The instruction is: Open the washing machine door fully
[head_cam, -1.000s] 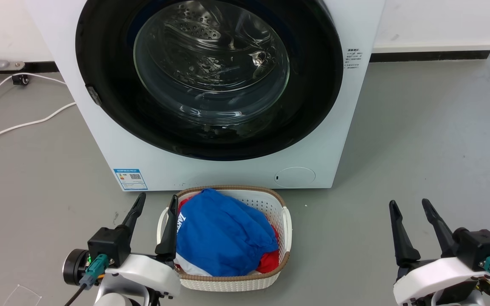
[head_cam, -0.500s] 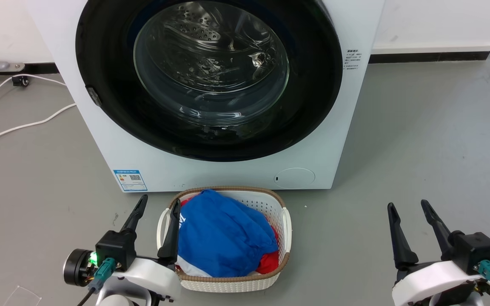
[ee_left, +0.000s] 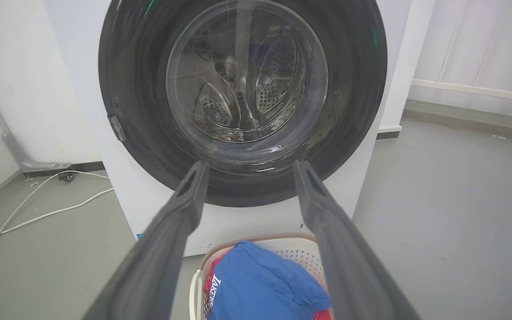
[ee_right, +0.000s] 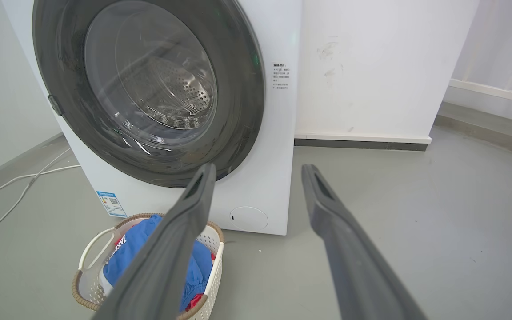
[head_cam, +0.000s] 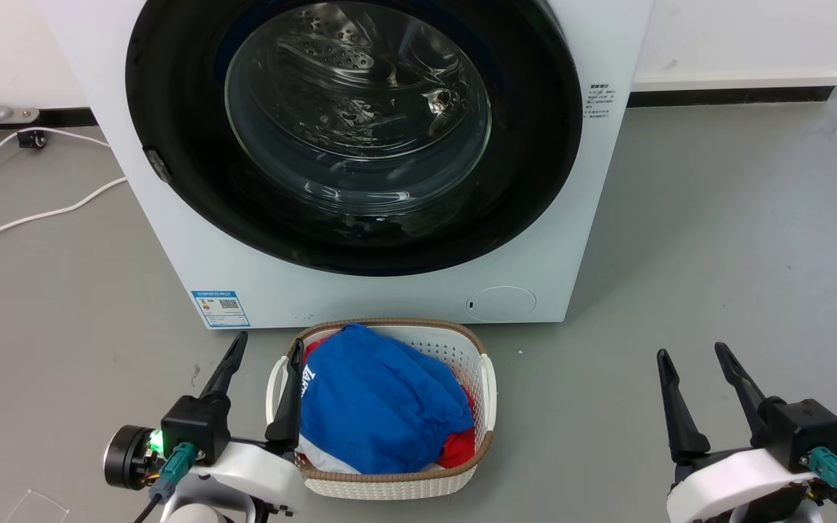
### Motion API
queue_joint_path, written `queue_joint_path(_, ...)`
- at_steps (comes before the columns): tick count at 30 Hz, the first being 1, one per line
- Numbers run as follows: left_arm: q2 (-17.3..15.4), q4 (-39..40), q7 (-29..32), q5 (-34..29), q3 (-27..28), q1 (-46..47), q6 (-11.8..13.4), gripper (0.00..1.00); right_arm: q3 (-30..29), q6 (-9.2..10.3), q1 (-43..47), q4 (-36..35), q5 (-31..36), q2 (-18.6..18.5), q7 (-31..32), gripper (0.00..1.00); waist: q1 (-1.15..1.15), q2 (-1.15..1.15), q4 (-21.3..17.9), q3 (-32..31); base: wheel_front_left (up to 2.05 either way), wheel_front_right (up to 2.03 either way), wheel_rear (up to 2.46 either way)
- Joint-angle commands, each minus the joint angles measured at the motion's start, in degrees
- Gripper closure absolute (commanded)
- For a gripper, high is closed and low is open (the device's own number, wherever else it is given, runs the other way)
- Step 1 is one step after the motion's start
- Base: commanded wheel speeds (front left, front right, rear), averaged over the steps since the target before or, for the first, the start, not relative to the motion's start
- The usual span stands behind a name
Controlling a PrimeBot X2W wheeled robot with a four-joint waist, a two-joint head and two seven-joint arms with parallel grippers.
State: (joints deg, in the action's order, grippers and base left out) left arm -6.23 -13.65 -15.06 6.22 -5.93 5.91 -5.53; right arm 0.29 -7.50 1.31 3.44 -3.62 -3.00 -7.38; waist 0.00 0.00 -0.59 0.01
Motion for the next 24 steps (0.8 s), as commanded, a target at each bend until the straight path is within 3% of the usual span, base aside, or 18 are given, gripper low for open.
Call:
queue_joint_path(1,0.38,-0.24,-0.16,0.15,0.2,0.11,-0.26,0.0,-0.05,0.01,0.17,0.11,-0.17,0.21,-0.37,0.0,0.0,0.0,0.0,-0.05,0.0,0.0,0.0)
queue_joint_path(4,0.51,-0.54,-0.15,0.34,0.5,0.06,-0.44,0.0,-0.15,0.01,0.11,0.42,-0.8,0.22,-0.38,0.0,0.0,0.0,0.01,-0.15,0.0,0.0,0.0)
queue_joint_path(5,0.53,-0.63,-0.15,0.41,0.59,0.03,-0.44,0.0,-0.15,0.01,0.08,0.54,-1.29,0.22,-0.4,0.51,0.0,0.0,0.01,-0.18,0.0,0.0,0.0)
queue_joint_path(6,0.56,-0.8,-0.15,0.39,0.65,0.02,-0.4,0.0,-0.15,0.01,0.01,0.66,-1.4,0.21,-0.42,0.7,0.0,0.0,0.0,-0.18,0.0,0.0,0.0)
queue_joint_path(7,0.61,-0.9,-0.15,0.36,0.71,0.04,-0.39,0.0,-0.11,0.01,-0.08,0.74,-1.56,0.21,-0.45,1.0,0.0,0.0,0.0,-0.18,0.0,0.0,0.0)
queue_joint_path(13,0.78,-1.03,-0.15,0.1,1.03,0.19,-0.62,0.0,-0.12,0.01,-0.42,1.28,-3.93,0.21,-0.41,1.0,0.0,0.0,-0.12,-0.05,0.0,0.0,0.0)
queue_joint_path(15,0.85,-1.03,-0.15,-0.04,1.21,0.23,-0.67,0.0,-0.49,0.01,-0.58,1.92,-9.17,0.2,-0.39,1.0,0.0,0.0,-0.2,0.04,0.0,0.0,0.0)
queue_joint_path(16,0.97,-1.02,-0.15,-0.06,1.55,0.3,-0.71,0.0,-0.91,0.01,-1.22,3.97,-26.32,0.2,-0.2,1.0,0.0,0.0,-0.33,0.13,0.0,0.0,0.0)
queue_joint_path(21,1.34,-0.99,-0.15,-0.16,1.89,0.62,-0.77,0.0,-1.55,0.01,-3.31,7.12,-61.72,0.16,1.23,1.0,0.0,0.0,-0.33,0.42,0.0,0.0,0.0)
queue_joint_path(24,1.58,-0.82,-0.15,-0.14,2.14,0.68,-0.77,0.0,-3.41,0.0,-5.28,8.59,-79.0,0.13,2.88,1.0,0.0,0.0,-0.38,0.65,0.0,0.0,0.0)
